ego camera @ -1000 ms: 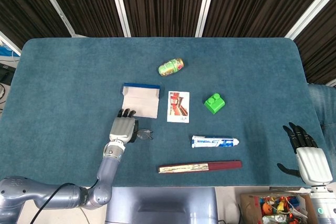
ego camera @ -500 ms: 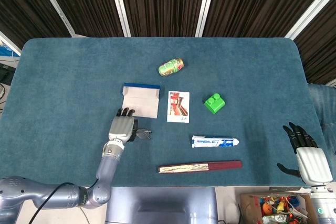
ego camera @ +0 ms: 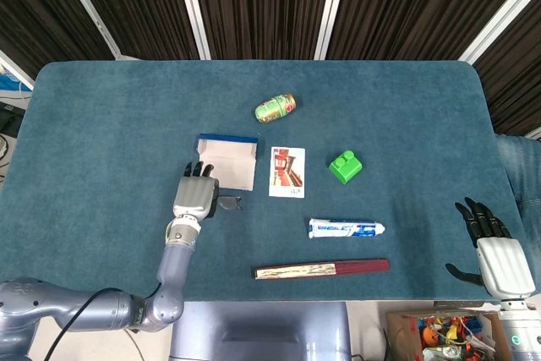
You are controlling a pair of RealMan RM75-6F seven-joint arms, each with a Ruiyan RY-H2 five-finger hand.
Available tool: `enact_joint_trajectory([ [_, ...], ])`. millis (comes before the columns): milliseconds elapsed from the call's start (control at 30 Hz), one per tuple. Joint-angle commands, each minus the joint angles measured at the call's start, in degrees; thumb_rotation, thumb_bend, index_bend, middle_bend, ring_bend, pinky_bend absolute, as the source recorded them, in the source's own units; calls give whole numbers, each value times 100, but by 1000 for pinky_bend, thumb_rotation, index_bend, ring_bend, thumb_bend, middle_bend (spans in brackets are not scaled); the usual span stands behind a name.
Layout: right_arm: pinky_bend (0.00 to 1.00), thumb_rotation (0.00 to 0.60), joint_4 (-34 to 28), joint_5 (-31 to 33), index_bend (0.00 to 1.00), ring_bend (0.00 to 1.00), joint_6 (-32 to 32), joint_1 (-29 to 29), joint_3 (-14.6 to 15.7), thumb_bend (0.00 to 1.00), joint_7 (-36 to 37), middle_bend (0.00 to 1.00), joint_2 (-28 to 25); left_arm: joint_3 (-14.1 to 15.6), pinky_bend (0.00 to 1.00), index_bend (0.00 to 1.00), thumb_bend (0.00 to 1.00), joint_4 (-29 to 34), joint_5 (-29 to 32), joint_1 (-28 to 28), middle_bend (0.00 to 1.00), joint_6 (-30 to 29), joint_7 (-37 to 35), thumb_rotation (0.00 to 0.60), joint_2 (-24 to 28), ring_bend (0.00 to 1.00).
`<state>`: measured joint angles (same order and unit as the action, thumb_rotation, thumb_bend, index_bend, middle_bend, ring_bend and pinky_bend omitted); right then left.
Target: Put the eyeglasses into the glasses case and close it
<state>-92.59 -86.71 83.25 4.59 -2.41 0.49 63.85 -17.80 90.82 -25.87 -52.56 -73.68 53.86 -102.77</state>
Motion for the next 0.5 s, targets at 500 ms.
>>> enact_joint_trajectory([
  [500,178,600,-17,99,49,37,-72,17,-26,47,-4,0,11,-653,0,569,431,-1392,423,-744,134,56,653,600,-326,0],
])
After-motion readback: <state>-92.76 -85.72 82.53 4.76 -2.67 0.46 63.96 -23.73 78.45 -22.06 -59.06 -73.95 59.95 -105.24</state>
